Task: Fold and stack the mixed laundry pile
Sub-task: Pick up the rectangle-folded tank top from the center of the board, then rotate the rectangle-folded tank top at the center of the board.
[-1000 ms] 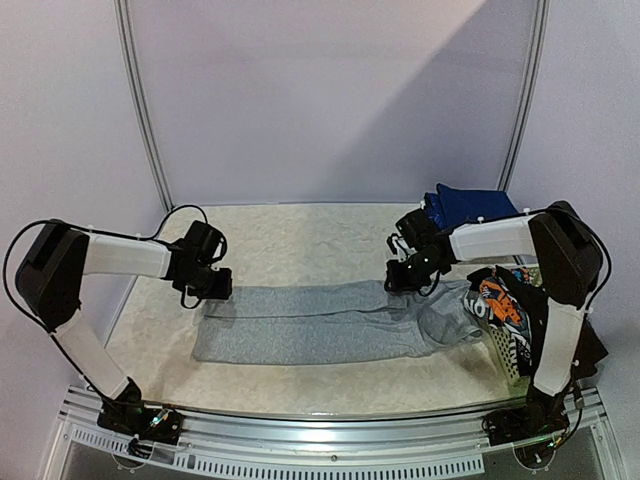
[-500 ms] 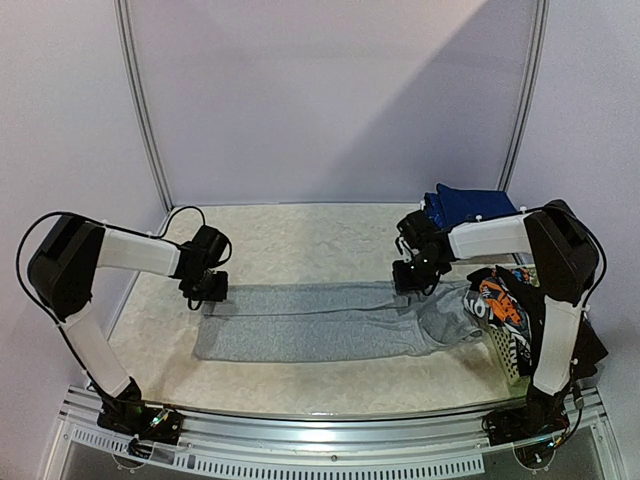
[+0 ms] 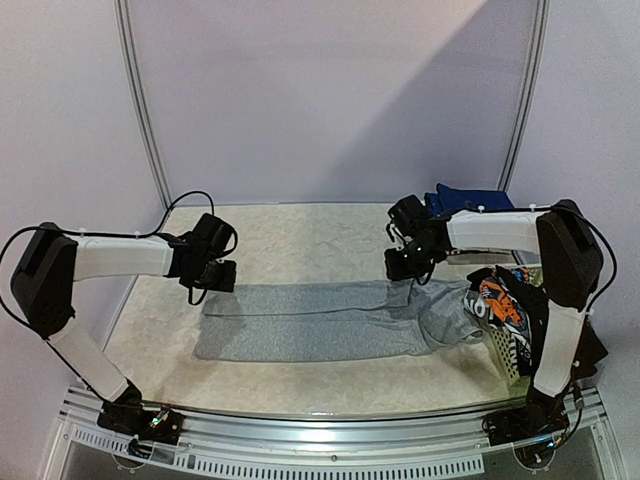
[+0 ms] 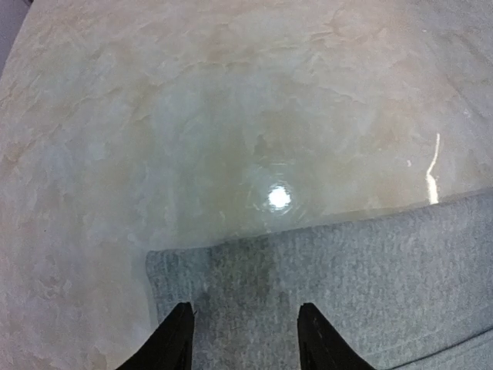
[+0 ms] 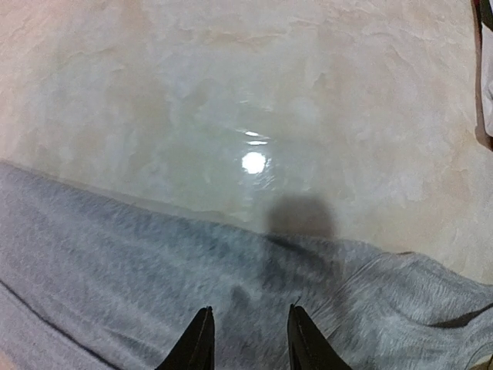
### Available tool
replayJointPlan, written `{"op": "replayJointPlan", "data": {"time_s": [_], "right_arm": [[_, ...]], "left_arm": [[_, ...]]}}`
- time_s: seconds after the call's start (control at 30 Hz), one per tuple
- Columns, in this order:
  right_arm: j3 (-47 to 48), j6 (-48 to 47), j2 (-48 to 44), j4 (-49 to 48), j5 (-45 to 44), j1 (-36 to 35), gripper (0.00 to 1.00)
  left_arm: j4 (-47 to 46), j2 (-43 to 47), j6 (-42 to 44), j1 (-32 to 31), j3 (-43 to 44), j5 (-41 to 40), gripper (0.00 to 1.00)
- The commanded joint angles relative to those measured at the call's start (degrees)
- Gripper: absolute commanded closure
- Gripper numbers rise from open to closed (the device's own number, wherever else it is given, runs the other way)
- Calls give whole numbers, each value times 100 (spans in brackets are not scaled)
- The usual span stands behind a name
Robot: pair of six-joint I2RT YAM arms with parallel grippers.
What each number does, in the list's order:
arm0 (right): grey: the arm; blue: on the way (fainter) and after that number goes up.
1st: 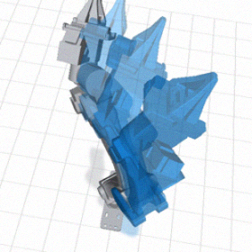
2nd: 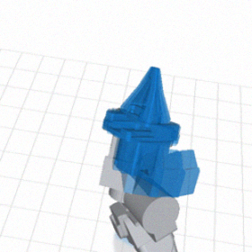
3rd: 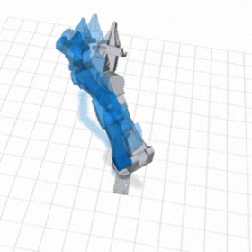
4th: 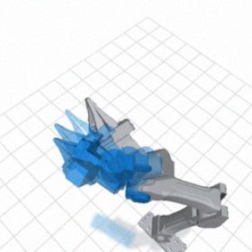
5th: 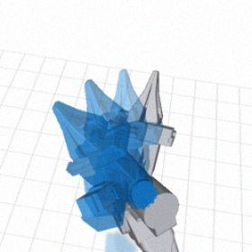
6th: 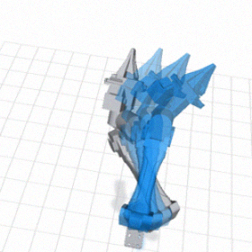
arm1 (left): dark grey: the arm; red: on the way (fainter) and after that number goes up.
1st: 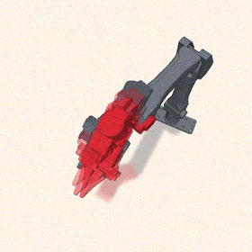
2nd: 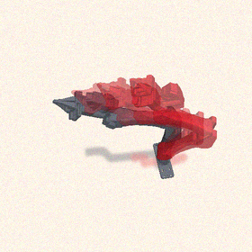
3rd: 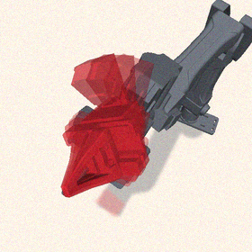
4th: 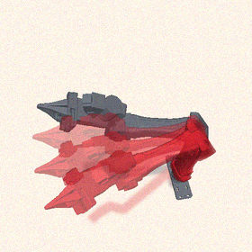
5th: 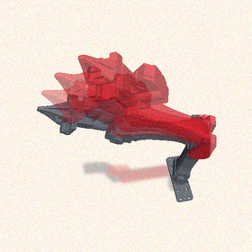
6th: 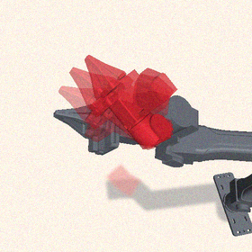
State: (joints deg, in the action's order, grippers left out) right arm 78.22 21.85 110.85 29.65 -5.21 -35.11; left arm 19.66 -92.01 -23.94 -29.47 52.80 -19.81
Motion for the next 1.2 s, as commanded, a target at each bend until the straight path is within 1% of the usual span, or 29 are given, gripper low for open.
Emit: {"op": "replayJointPlan", "data": {"time_s": [0.0,0.13,0.27,0.37,0.5,0.63,0.77,0.9,0.97,1.1,1.17], "right_arm": [[-323,288,-556,176,-155,-384,66],[-569,642,-490,88,-165,-561,66],[-606,799,-110,16,-212,-587,66],[-611,906,196,-14,-243,-585,66],[-612,1007,385,-29,-184,-584,67],[-310,982,615,80,-150,-584,67],[401,791,1086,308,-27,-514,67],[1395,568,1795,509,429,-410,67],[1995,421,2159,643,953,-350,68],[3329,254,3036,973,1626,-261,69],[4139,205,3486,1164,2005,-217,69]], "left_arm": [[-208,28,277,-169,51,553,53],[-479,-306,312,-199,61,879,54],[-669,-727,329,-208,152,1107,55],[-678,-952,293,-210,189,1109,56],[-622,-1024,173,-209,150,984,56],[-480,-1033,-3,-208,77,804,57],[-391,-979,-170,-208,-127,714,58],[-283,-817,-348,-208,-389,690,58],[-239,-704,-486,-217,-565,766,59],[-121,-420,-781,-285,-893,993,59],[-113,-276,-940,-398,-1084,1143,59]]}}
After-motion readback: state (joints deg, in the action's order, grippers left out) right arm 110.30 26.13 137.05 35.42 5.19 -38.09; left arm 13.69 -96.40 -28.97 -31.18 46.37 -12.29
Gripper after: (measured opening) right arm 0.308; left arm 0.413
